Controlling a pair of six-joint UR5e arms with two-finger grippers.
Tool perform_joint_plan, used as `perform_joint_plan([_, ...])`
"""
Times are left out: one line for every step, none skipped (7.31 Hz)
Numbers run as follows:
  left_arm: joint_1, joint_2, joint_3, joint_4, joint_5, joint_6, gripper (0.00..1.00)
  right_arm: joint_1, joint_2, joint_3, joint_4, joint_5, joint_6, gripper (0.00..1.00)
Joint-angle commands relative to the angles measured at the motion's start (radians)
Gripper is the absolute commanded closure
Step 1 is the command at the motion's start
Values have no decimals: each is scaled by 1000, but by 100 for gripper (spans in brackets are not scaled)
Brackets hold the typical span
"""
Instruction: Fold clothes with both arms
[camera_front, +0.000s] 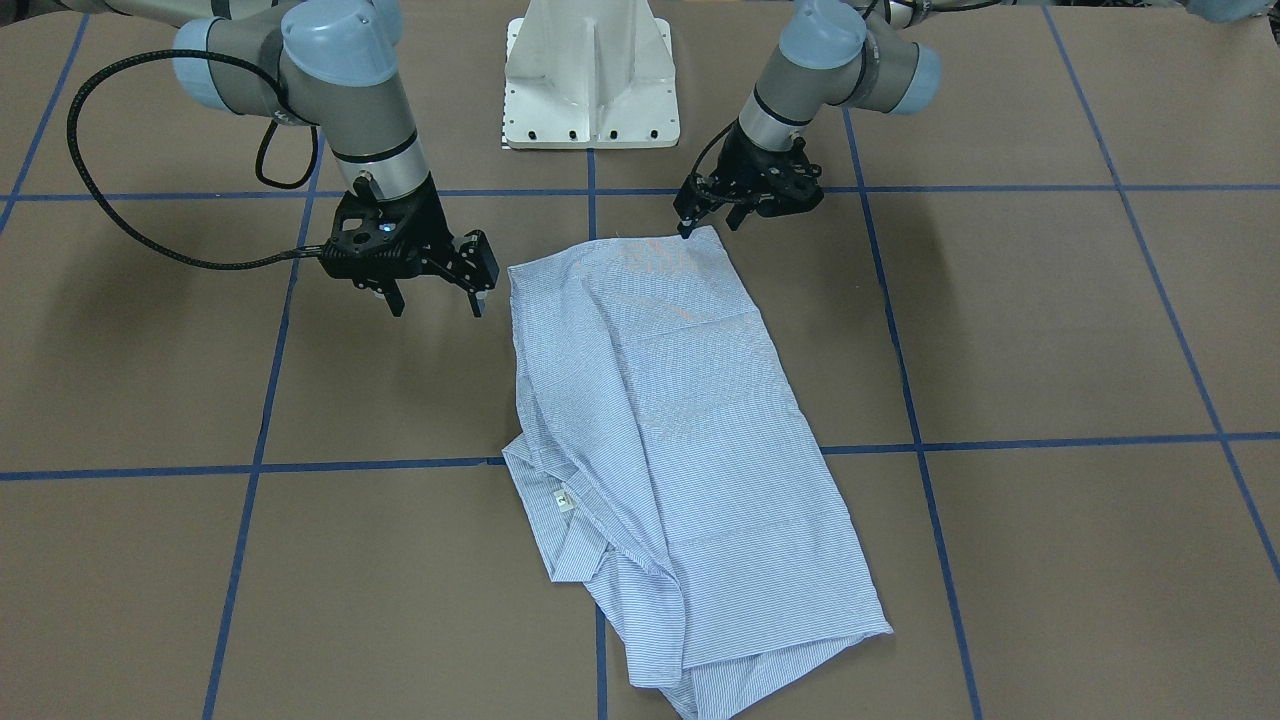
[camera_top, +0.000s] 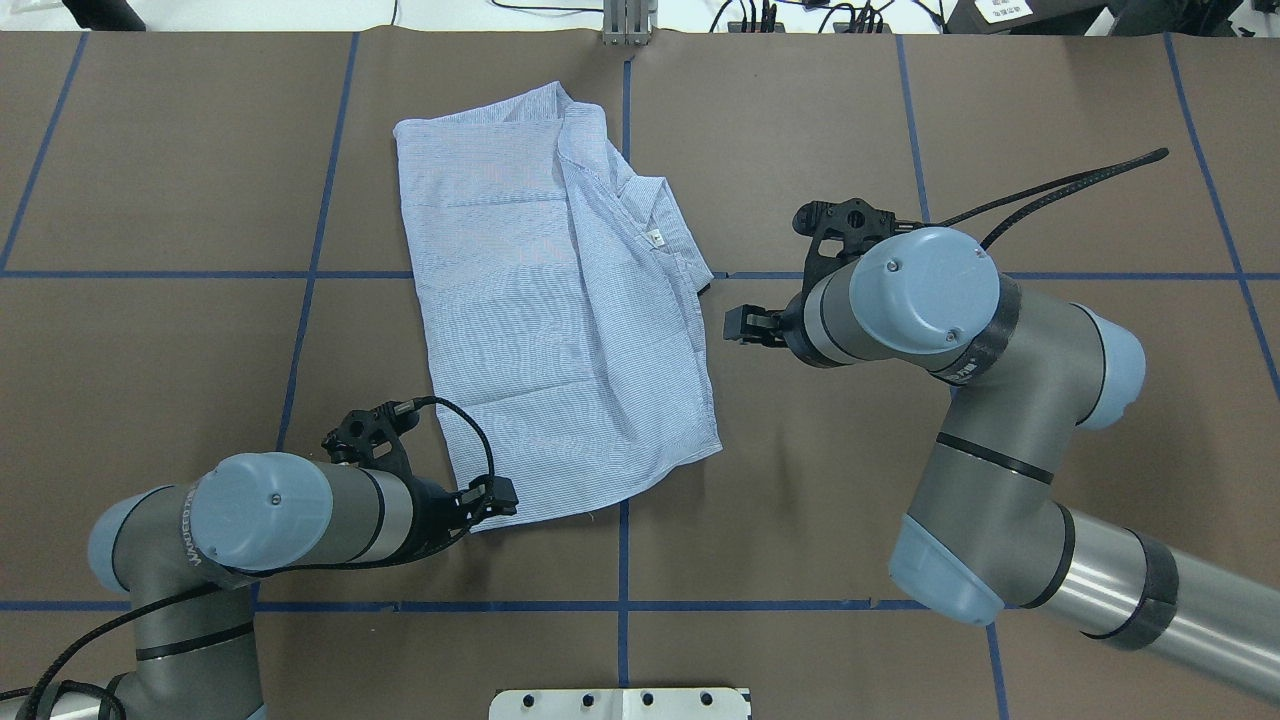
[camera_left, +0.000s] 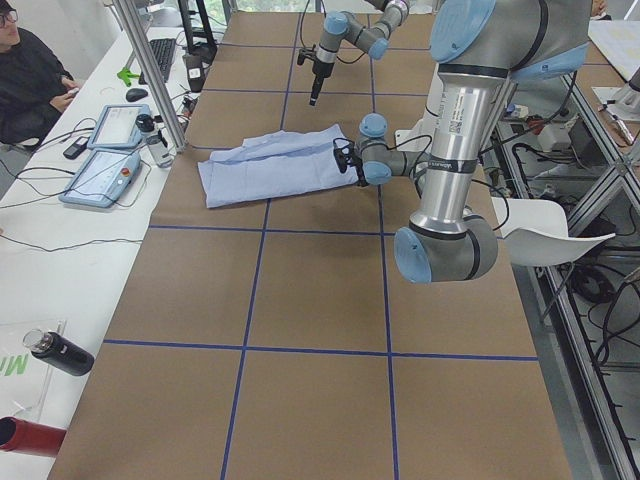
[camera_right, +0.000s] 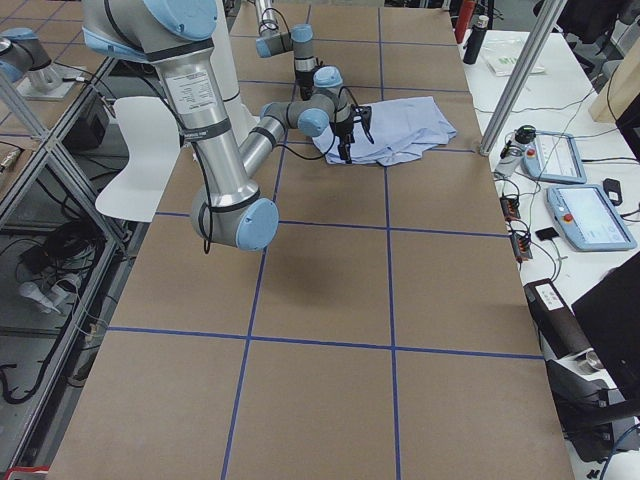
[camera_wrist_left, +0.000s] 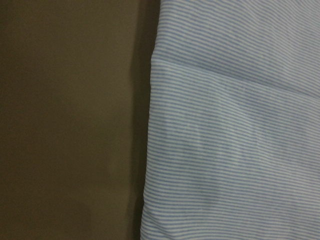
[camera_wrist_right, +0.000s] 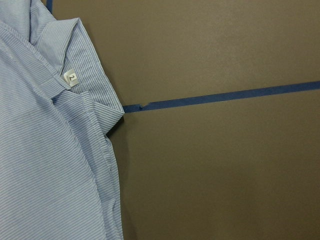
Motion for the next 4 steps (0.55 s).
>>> perform_joint_plan([2,-26,23,1,1,0,28,0,-2,0,0,-2,2,0])
perform_joint_plan([2,-27,25,3,1,0,36,0,-2,0,0,-2,2,0])
perform_joint_plan([2,-27,26,4,1,0,36,0,-2,0,0,-2,2,0])
perform_joint_plan([2,-27,26,4,1,0,40,0,-2,-1,0,-2,2,0])
